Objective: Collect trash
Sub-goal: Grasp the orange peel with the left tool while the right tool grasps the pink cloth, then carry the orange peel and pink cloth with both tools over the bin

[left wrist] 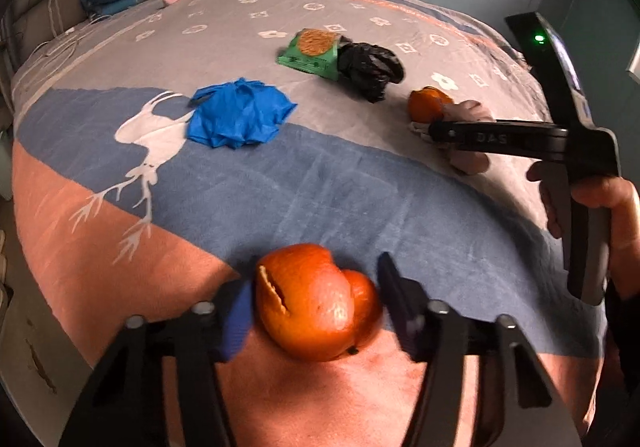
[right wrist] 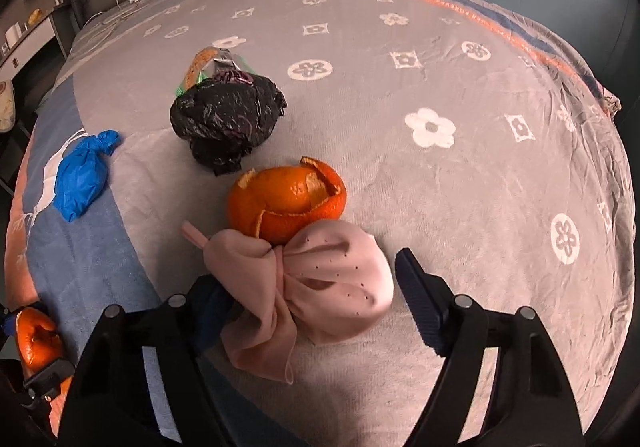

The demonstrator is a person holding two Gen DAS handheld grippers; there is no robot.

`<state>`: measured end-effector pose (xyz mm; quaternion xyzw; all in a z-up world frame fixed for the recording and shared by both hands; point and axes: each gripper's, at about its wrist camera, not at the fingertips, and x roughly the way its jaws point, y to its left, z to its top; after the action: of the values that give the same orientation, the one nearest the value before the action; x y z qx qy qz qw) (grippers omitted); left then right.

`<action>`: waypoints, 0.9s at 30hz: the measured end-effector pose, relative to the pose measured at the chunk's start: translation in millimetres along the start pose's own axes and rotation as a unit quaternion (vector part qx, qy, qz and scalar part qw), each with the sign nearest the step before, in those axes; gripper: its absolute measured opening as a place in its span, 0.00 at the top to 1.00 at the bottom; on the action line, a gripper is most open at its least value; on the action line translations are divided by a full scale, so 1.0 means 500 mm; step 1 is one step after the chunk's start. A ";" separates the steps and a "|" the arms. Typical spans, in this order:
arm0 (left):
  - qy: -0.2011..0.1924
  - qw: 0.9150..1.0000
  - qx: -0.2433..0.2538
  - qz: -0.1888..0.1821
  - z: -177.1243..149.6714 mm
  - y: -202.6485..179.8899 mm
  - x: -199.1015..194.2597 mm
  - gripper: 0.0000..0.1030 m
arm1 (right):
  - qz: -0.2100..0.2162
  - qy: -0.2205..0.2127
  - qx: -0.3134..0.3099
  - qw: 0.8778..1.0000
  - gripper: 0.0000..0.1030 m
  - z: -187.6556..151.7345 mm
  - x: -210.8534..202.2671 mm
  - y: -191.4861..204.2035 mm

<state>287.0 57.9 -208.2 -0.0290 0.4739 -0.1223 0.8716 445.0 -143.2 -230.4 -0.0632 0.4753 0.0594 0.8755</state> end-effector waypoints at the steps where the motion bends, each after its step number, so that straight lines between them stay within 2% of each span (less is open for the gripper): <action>1: 0.002 1.000 0.001 -0.003 0.000 -0.002 0.000 0.56 | 0.003 0.001 0.002 1.000 0.32 -0.001 0.000 0.000; 7: -0.005 1.000 0.008 -0.004 -0.003 -0.009 -0.013 0.65 | 0.006 -0.001 0.010 1.000 0.51 -0.002 -0.011 -0.006; 12: -0.006 1.000 0.008 -0.010 -0.003 -0.012 -0.027 0.67 | 0.008 -0.011 0.018 1.000 0.62 -0.003 -0.033 -0.012; 18: -0.016 1.000 0.010 -0.016 0.003 -0.017 -0.050 0.67 | 0.015 -0.022 0.023 0.999 0.64 -0.002 -0.072 -0.020; 27: -0.035 0.999 0.010 -0.023 0.007 -0.027 -0.093 0.67 | 0.036 -0.050 0.032 0.998 0.64 -0.022 -0.178 -0.037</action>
<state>263.3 55.9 -166.0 -0.0352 0.4412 -0.1464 0.8847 390.8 -167.1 -160.8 -0.0153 0.4343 0.0784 0.8972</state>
